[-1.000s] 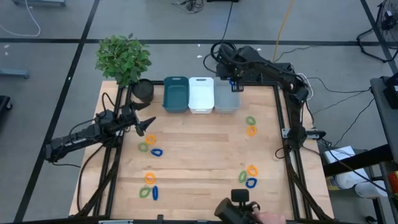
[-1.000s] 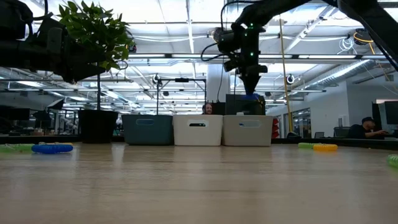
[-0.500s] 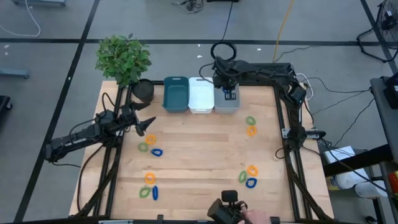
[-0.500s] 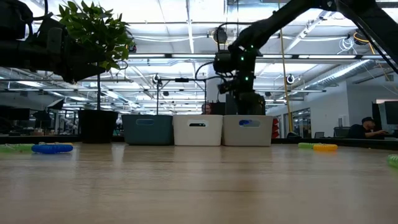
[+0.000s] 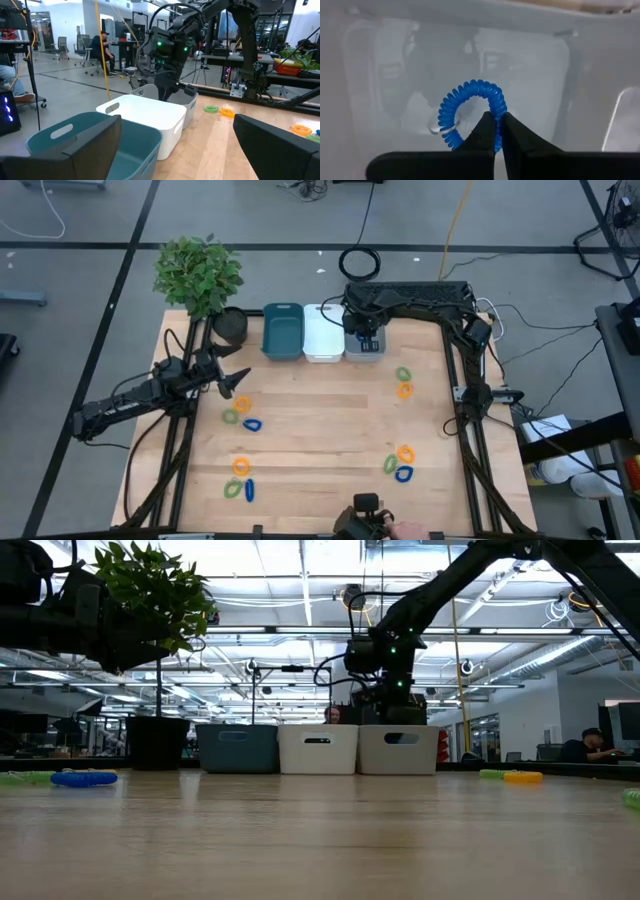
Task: Sort spring keychains
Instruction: Put the blue spring keychain in the gray bin
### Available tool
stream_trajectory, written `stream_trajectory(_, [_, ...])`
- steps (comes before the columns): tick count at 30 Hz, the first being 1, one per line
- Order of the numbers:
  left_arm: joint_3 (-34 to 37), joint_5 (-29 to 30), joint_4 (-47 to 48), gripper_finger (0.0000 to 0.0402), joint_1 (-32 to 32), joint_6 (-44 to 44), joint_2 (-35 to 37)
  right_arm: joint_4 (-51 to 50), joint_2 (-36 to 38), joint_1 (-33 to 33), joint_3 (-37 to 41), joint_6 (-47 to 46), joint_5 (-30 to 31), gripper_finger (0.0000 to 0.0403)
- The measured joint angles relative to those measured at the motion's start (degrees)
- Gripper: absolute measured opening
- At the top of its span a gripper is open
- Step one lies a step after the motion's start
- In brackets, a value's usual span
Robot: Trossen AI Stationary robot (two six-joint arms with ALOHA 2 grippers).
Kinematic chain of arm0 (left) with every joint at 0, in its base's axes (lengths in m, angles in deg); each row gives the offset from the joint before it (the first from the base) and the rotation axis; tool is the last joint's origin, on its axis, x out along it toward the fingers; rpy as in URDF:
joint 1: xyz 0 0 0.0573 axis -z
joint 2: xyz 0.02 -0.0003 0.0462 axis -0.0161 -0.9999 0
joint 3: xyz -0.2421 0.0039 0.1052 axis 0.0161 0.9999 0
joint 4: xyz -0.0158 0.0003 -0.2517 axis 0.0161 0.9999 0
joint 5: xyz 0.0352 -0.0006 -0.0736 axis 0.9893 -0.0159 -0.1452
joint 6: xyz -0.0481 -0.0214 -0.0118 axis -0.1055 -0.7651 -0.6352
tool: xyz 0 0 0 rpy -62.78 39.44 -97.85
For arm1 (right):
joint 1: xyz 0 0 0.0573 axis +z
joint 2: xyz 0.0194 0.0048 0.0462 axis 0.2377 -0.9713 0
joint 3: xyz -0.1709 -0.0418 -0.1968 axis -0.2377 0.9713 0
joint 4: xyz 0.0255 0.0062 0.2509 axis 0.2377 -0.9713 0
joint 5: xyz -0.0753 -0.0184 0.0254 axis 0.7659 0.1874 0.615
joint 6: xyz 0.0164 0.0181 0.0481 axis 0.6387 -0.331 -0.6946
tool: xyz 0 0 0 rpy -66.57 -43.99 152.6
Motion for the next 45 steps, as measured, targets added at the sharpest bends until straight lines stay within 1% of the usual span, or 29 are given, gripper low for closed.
stream_trajectory(11, [0.0,0.0,0.0,0.0392,0.0,0.0,0.0,0.3,0.0,0.7,0.8,-0.2,0.1,0.0004])
stream_trajectory(14, [0.0,0.0,0.0,0.0392,0.0,0.0,0.0,0.2,0.0,0.7,0.8,-0.3,0.1,0.0022])
stream_trajectory(22, [0.0,0.0,0.0,0.0392,0.0,0.0,0.0,0.2,0.0,0.7,0.8,-0.3,0.2,0.0093])
stream_trajectory(26, [0.0,0.0,0.0,0.0392,0.0,0.0,0.0,0.2,0.0,0.7,0.8,-0.3,0.3,0.0117])
stream_trajectory(28, [0.0,0.0,0.0,0.0392,0.0,0.0,0.0,0.2,0.0,0.7,0.8,-0.2,1.6,0.0126])
stream_trajectory(31, [0.0,0.0,0.0,0.0392,0.0,0.0,0.0,0.3,0.5,0.7,0.8,-0.3,5.6,0.0138])
stream_trajectory(34, [0.0,0.0,0.0,0.0392,0.0,0.0,0.0,0.8,2.4,0.7,0.8,-1.7,7.6,0.0148])
stream_trajectory(39, [0.0,0.0,0.0,0.0392,0.0,0.0,0.0,0.5,7.1,0.7,0.8,-4.8,7.5,0.0159])
stream_trajectory(45, [0.0,0.0,0.0,0.0392,0.0,0.0,0.0,-2.3,13.9,1.3,0.8,-7.8,7.6,0.0160])
